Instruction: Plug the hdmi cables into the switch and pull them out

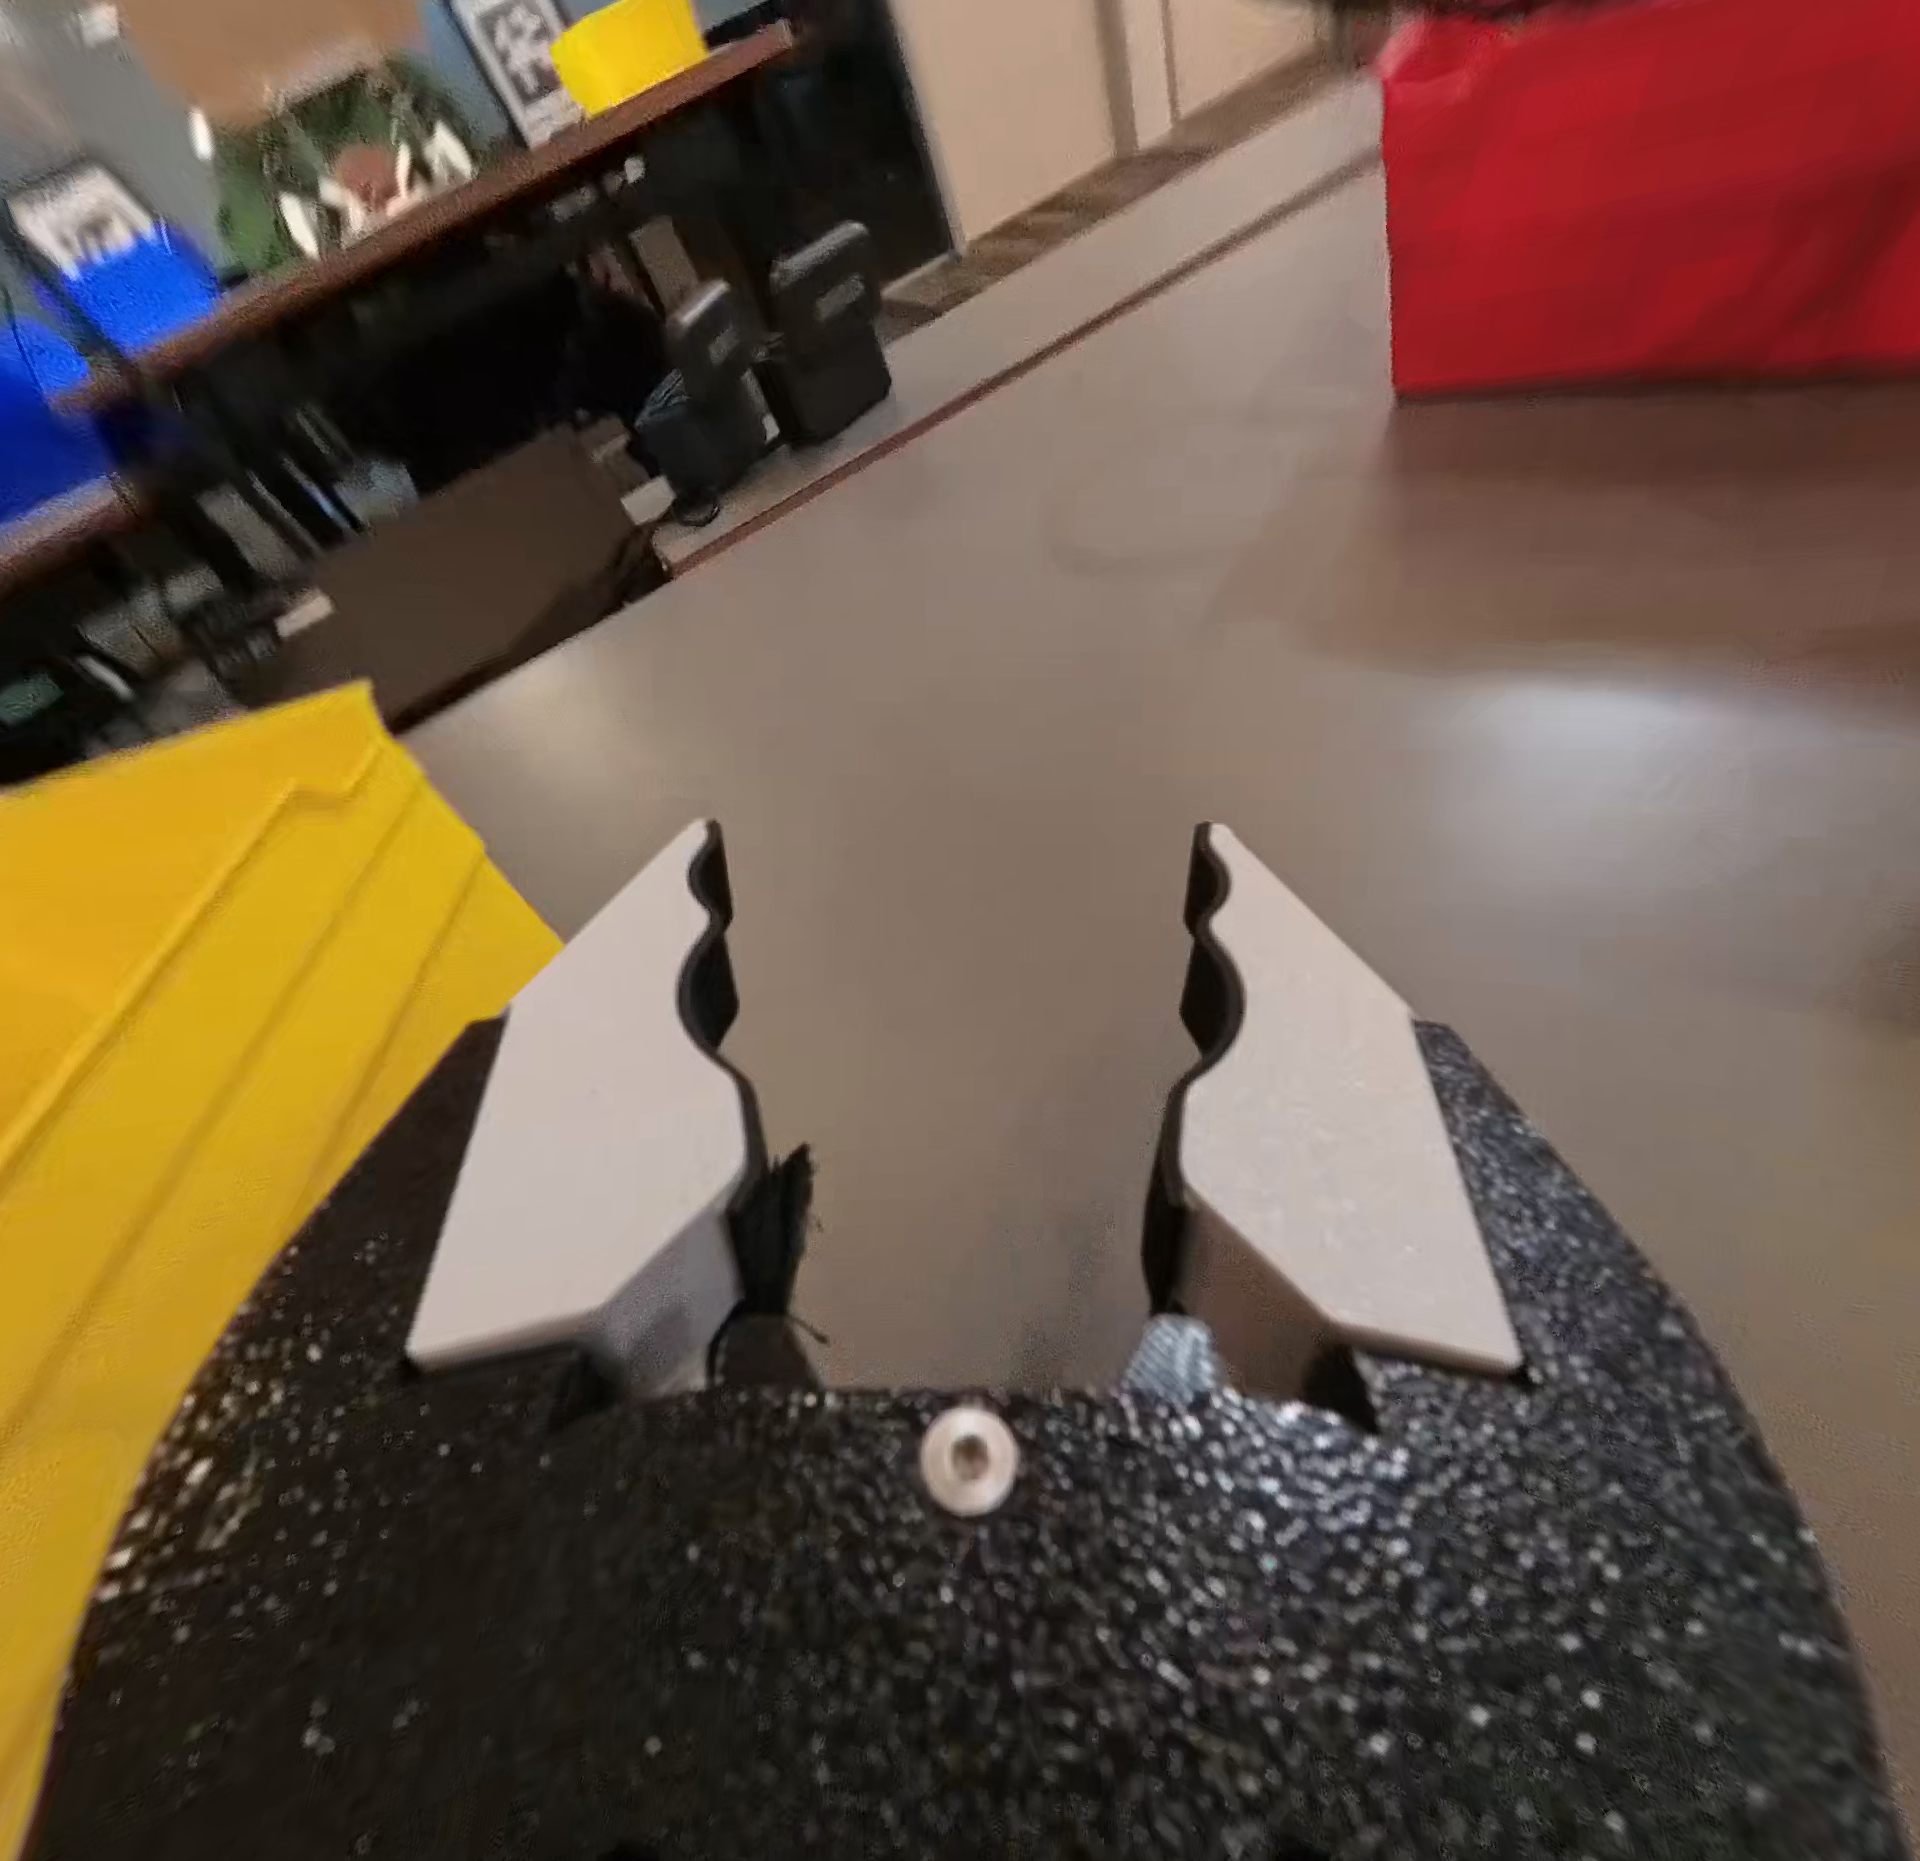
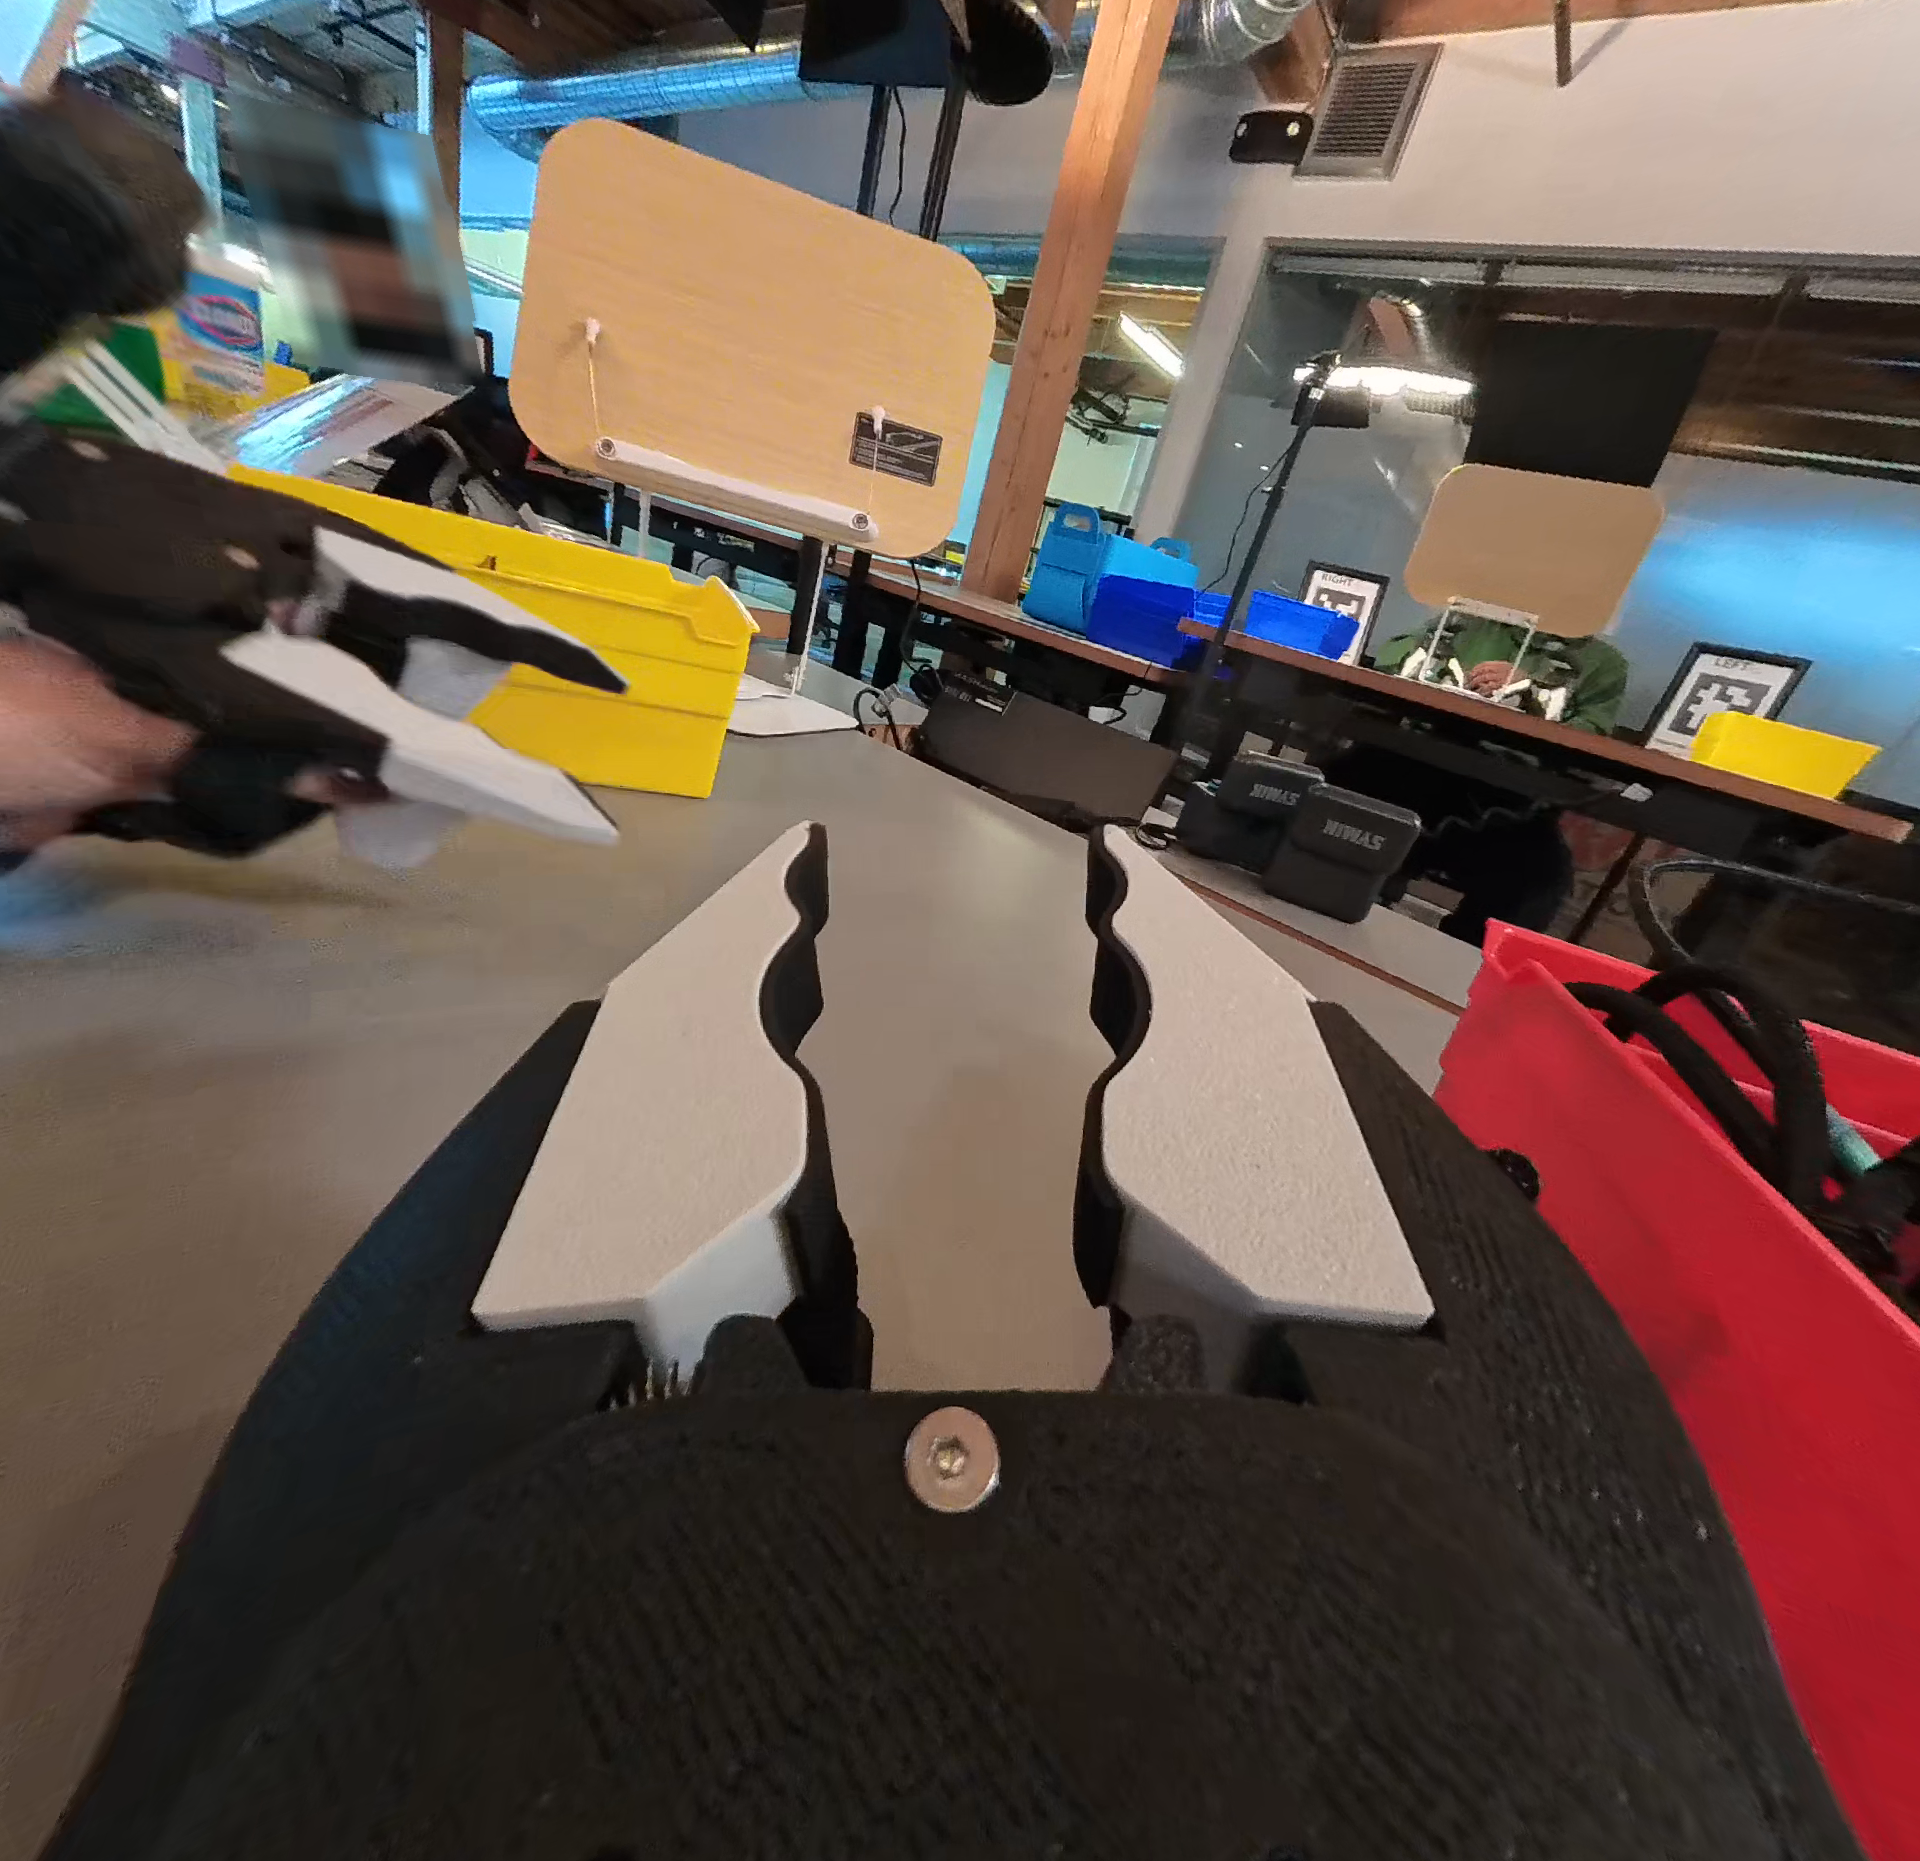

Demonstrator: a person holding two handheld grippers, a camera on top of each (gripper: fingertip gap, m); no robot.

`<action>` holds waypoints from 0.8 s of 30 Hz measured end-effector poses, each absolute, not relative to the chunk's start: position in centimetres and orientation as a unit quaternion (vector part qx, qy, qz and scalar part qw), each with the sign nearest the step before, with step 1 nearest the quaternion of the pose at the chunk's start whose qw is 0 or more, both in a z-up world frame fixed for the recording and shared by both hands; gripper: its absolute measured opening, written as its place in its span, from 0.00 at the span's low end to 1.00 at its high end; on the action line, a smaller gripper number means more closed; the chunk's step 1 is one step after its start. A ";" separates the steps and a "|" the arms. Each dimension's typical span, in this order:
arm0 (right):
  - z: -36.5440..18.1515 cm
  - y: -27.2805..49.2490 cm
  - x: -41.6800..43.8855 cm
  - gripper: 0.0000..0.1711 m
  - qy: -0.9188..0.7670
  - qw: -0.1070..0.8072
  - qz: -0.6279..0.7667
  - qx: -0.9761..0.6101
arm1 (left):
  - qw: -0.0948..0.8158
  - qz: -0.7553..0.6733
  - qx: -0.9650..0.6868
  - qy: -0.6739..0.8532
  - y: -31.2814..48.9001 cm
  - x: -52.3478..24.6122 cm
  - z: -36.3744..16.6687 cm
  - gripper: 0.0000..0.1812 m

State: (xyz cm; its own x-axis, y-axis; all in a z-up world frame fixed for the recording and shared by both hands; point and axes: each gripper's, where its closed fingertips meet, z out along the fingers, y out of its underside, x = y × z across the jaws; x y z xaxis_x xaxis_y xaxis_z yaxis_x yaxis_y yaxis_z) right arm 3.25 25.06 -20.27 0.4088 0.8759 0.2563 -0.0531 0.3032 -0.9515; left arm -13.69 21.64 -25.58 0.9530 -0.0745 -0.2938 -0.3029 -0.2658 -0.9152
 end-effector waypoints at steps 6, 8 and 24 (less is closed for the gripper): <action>-20.4 25.5 3.2 0.29 -0.416 0.678 0.355 -0.491 | 0.595 0.130 -0.792 -0.032 16.4 -19.6 -21.5 0.53; -20.3 25.5 3.4 0.28 -0.413 0.679 0.358 -0.491 | 0.559 0.209 -0.801 -0.046 14.3 -23.4 -21.6 0.57; -20.7 25.6 3.2 0.28 -0.415 0.671 0.356 -0.501 | 0.464 0.186 -0.865 -0.048 8.3 -30.6 -22.3 0.53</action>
